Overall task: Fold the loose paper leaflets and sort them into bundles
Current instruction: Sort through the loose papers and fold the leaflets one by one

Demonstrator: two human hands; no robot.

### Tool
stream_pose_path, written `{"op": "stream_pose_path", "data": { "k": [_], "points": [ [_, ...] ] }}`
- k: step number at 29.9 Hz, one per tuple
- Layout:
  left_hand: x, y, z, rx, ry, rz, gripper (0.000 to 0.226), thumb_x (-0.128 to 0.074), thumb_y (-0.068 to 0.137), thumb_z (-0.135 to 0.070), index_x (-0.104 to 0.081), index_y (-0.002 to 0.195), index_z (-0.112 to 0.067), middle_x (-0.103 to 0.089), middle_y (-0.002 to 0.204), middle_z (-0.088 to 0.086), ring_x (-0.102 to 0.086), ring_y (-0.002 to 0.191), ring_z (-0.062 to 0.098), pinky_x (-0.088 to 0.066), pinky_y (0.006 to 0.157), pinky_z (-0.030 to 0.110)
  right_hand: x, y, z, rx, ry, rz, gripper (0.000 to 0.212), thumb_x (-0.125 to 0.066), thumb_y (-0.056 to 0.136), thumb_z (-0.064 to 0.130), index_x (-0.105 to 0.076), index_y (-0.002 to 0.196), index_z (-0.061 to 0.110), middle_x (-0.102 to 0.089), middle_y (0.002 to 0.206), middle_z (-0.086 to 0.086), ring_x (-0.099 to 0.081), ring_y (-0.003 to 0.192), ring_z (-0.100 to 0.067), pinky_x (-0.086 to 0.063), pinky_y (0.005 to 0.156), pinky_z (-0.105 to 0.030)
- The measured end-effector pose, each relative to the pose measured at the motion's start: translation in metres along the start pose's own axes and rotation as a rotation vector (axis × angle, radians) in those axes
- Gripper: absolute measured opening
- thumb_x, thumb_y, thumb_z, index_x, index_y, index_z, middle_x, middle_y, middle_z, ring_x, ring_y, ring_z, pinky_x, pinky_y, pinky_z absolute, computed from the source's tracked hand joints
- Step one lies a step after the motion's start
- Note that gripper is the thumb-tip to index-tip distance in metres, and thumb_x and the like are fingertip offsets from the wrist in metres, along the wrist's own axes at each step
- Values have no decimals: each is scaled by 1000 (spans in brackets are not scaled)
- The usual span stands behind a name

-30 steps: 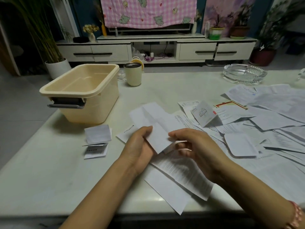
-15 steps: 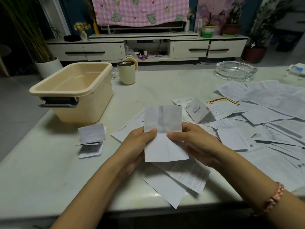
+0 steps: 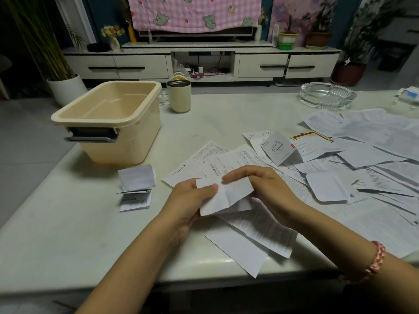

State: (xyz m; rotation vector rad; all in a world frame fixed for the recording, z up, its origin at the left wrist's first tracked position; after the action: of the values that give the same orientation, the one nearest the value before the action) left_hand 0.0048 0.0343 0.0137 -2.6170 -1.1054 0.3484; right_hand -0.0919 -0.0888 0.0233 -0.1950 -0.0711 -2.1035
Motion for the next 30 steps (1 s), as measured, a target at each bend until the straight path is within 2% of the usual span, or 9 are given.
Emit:
{"op": "stream_pose_path", "data": {
  "k": [3,7,10,13,18,24,26,28,30],
  "points": [
    [8,3,2,-62,100,-143,13,-59,89,-8,-67,99,-11,-71,100,4,-66,89,21,-54,81,33,-2,3,-3,-83,104,-19,41,-35,88,-2,-72,89,14,-70,87,4,-62,78,-14,-51,68,-23],
    [12,5,4,-123,93,-188,11,-58,89,-8,-65,93,-15,-70,100,6,-66,94,25,-52,88,38,-11,1,-10,-177,309,-44,24,-58,89,14,-55,112,9,-65,70,-2,-56,54,-11,-48,49,-22],
    [15,6,5,-113,-27,-196,12,-57,90,-5,-65,89,-14,-70,99,8,-65,95,27,-53,88,40,-23,-1,-9,-148,313,-34,34,-66,75,24,-56,104,8,-61,80,-6,-61,59,-12,-52,51,-22],
    [16,7,6,-84,-165,-198,13,-56,90,-3,-65,88,-12,-70,100,10,-65,95,28,-52,86,37,-37,-5,-8,-116,326,-43,23,-58,86,30,-62,91,9,-60,84,-6,-61,66,-16,-53,56,-24],
    [12,9,4,-21,-340,-156,30,-42,99,-17,-59,117,1,-64,115,17,-60,109,32,-45,99,47,-54,-3,-16,-27,115,-112,2,-59,89,14,-58,88,13,-57,82,-4,-59,65,-17,-53,68,-34],
    [10,1,-5,89,-387,-15,48,-32,100,-41,-62,111,-6,-70,91,14,-66,71,28,-49,51,32,-57,-2,-14,-42,109,-88,14,-59,88,5,-48,96,7,-56,61,-6,-52,45,-14,-44,48,-22],
    [13,-2,-9,33,-327,3,43,-44,94,-46,-63,109,-10,-72,93,11,-69,79,25,-58,65,36,-54,-2,-12,-10,48,-74,7,-58,88,5,-53,92,7,-54,63,-12,-46,46,-13,-41,48,-23],
    [19,-1,-10,-82,-145,-24,28,-61,89,-32,-66,105,-10,-70,102,10,-68,93,26,-56,84,42,-52,-2,-8,1,27,-45,3,-59,88,4,-57,85,5,-51,65,-13,-42,48,-14,-38,49,-23],
    [25,0,-11,-210,60,-98,10,-65,85,-15,-68,94,-13,-70,99,7,-67,93,25,-54,87,44,-53,-2,-5,-8,33,-29,12,-60,87,4,-59,74,5,-48,58,-7,-40,49,-14,-35,48,-23]
  ]
}}
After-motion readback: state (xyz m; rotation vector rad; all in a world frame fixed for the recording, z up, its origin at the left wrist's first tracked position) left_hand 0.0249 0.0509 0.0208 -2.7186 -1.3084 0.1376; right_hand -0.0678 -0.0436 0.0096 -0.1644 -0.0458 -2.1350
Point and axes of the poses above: each hand's wrist, its own y-axis towards the middle knuckle, its own x-axis out of the back of the hand, z = x × y, the point moved 1 cm from there along y, towards the middle knuckle
